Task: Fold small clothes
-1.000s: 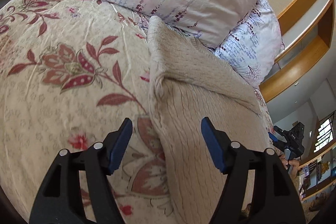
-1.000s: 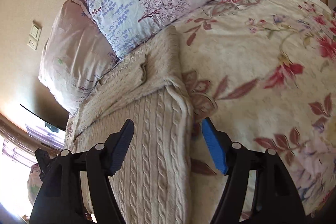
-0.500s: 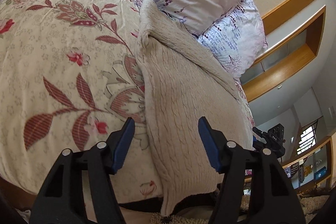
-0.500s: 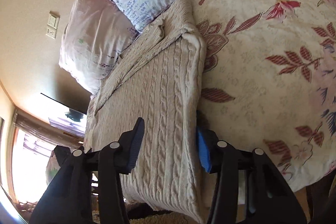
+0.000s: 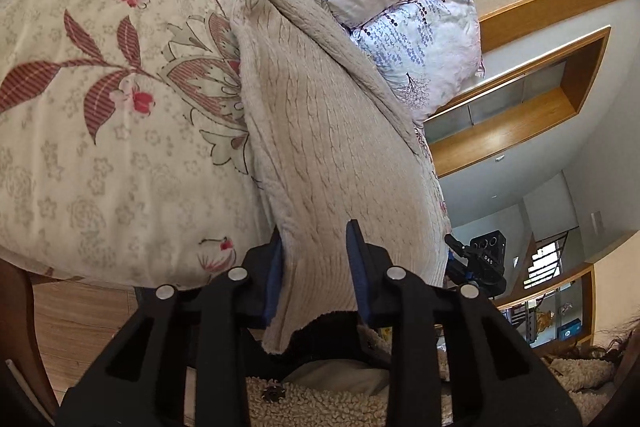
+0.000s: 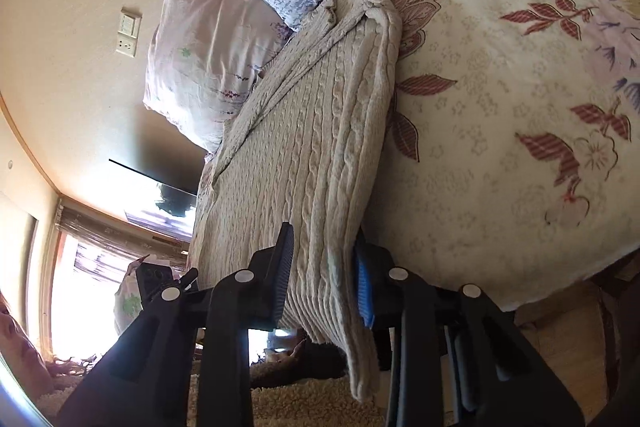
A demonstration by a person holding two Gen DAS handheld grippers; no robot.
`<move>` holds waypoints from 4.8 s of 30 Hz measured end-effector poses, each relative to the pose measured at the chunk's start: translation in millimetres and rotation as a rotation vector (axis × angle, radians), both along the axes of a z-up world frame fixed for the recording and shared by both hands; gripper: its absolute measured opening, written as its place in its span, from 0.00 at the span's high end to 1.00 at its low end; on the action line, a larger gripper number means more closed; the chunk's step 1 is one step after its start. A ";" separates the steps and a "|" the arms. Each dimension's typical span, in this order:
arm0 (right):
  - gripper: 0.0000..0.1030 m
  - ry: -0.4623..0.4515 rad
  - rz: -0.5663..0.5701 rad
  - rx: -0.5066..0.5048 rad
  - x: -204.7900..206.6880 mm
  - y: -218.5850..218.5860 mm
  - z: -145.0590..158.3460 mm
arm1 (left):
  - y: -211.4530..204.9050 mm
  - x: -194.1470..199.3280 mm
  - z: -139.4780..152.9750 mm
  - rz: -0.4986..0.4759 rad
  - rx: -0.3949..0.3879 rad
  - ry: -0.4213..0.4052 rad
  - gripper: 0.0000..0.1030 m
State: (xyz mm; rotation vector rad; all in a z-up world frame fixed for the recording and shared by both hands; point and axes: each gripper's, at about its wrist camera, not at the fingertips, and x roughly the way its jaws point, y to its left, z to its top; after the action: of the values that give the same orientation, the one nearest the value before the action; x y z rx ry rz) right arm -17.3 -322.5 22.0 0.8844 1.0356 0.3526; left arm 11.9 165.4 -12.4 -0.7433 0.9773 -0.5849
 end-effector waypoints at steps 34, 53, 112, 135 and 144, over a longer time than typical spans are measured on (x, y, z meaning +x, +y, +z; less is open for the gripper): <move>0.92 -0.404 -0.053 -0.546 30.4 26.3 109.7 | 11.8 62.9 103.2 0.132 0.181 -0.277 0.93; 0.92 -0.488 -0.182 -0.956 186.5 55.4 107.4 | -26.5 239.7 139.3 0.292 0.473 -0.365 0.94; 0.83 -0.057 -0.085 -0.718 203.0 4.2 9.1 | -9.8 229.2 41.6 0.159 0.526 -0.143 0.74; 0.89 -0.058 -0.198 -0.694 157.9 4.6 17.5 | 22.5 216.1 28.8 0.137 0.339 -0.091 0.93; 0.89 -0.011 -0.218 -0.748 155.7 14.1 12.2 | 16.2 219.1 25.7 0.120 0.382 -0.103 0.90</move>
State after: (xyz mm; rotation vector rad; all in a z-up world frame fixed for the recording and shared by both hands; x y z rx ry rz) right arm 138.4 -308.4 34.2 0.3089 0.9446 -0.2137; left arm 231.0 181.6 13.3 -0.4232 0.9078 -0.3143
